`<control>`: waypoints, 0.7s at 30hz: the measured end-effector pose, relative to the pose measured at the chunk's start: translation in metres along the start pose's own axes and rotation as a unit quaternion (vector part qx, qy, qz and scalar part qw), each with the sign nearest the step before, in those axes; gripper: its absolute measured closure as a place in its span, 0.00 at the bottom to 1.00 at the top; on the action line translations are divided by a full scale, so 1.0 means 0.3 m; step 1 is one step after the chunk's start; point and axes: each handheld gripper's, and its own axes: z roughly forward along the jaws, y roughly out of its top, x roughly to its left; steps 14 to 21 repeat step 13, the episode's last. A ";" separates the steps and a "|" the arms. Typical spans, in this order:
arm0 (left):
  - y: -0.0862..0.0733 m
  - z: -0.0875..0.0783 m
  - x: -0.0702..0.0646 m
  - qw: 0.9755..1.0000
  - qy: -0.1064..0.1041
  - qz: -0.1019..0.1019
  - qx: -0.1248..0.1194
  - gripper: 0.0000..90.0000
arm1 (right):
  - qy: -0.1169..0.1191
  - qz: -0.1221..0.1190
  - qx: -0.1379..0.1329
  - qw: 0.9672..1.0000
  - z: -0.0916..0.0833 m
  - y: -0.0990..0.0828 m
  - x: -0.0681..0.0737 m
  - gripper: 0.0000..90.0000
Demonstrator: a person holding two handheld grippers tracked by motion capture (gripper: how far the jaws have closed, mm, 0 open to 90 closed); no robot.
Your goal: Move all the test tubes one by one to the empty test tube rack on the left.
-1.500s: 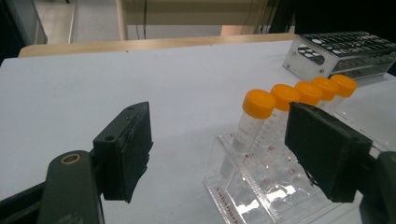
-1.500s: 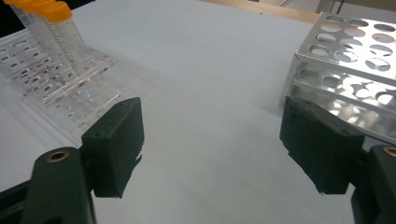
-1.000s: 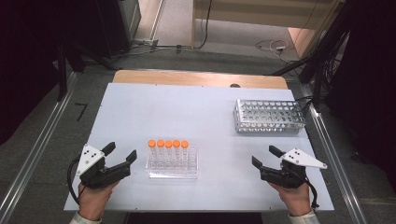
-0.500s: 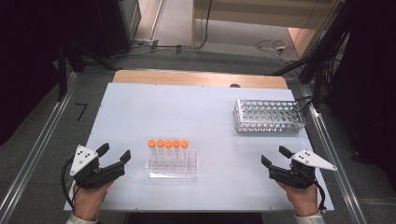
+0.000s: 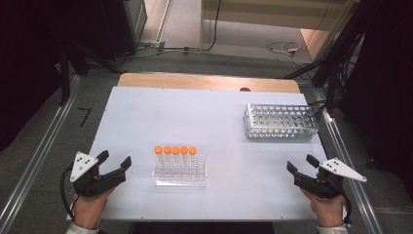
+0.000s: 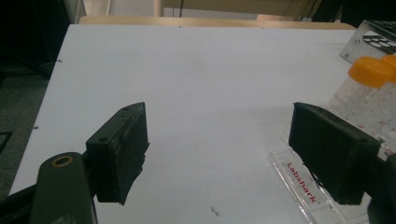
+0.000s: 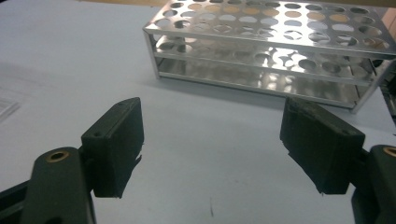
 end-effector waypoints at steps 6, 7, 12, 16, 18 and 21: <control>-0.008 0.009 0.014 1.000 0.007 -0.005 0.007 0.22 | -0.026 0.017 0.011 0.999 0.008 -0.020 -0.053 0.22; -0.009 0.011 0.018 1.000 0.009 -0.006 0.009 0.22 | -0.031 0.023 0.014 0.999 0.009 -0.024 -0.063 0.22; -0.023 0.031 0.032 1.000 0.020 -0.010 0.021 0.21 | -0.051 0.042 0.031 0.997 0.025 -0.055 -0.119 0.20; -0.029 0.041 0.036 0.999 0.024 -0.011 0.027 0.21 | -0.056 0.046 0.035 0.997 0.029 -0.062 -0.129 0.19; -0.029 0.041 0.036 0.999 0.024 -0.011 0.027 0.21 | -0.056 0.046 0.035 0.997 0.029 -0.062 -0.129 0.19; -0.029 0.041 0.036 0.999 0.024 -0.011 0.027 0.21 | -0.056 0.046 0.035 0.997 0.029 -0.062 -0.129 0.19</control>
